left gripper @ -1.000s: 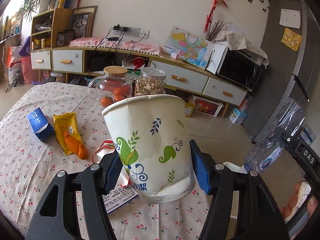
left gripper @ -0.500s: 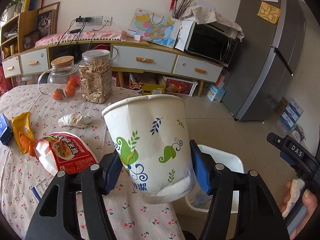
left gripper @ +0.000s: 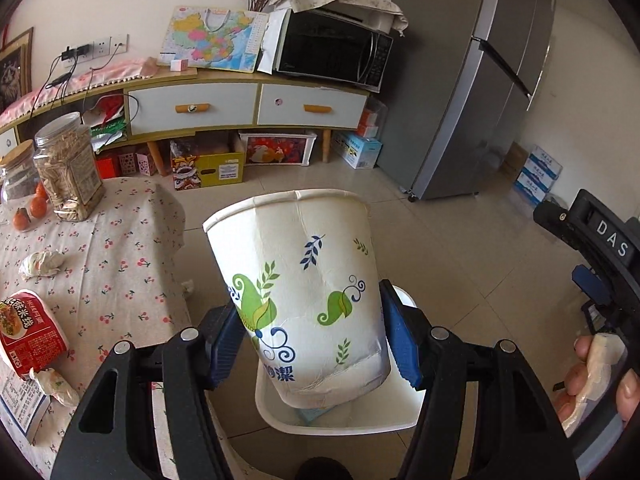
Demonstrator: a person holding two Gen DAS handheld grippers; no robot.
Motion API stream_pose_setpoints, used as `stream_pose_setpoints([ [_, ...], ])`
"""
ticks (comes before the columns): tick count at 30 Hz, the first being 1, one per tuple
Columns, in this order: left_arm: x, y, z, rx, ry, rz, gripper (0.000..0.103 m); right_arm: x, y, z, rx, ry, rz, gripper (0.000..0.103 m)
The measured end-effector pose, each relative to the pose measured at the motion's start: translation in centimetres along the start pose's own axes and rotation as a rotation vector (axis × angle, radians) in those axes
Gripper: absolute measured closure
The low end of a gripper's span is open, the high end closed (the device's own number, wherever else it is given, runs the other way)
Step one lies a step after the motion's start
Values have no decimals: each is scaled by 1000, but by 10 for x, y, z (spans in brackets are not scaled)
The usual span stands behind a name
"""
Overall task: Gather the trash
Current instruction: 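Lower the paper cup into the white bin and open the left gripper, then move both grippers back over the table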
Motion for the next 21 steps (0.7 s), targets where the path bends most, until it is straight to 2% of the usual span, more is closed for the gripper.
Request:
stream_pose_setpoints([
  [6,33,-10,-31,-109,-53,-24,39,10,5,-2,2,-18,-35,7],
  [8,36,-11,-36,-141,-70,-4,28,10,5,-1,5,-19,-33,7],
  [9,38,-12,-36,-147,-76,6,26,10,6,-1,6,-19,-30,7],
  [14,34,-13,-30,-131,-56,-1,20,5,5,1,15,-24,4,7],
  [21,5,-10,-14,-78,36,11,14,-23,-3,8,20,-32,84,7],
])
Point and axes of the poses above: each gripper's, at about its wrist camera, not at the fingertips, and z roughly against the way its jaws point, x to its right, y to its top, the point moved 5 cm from there along -z, roughly the way its jaws point, and after that the axes turned 12 degrees about z, right-handed, at the moved point
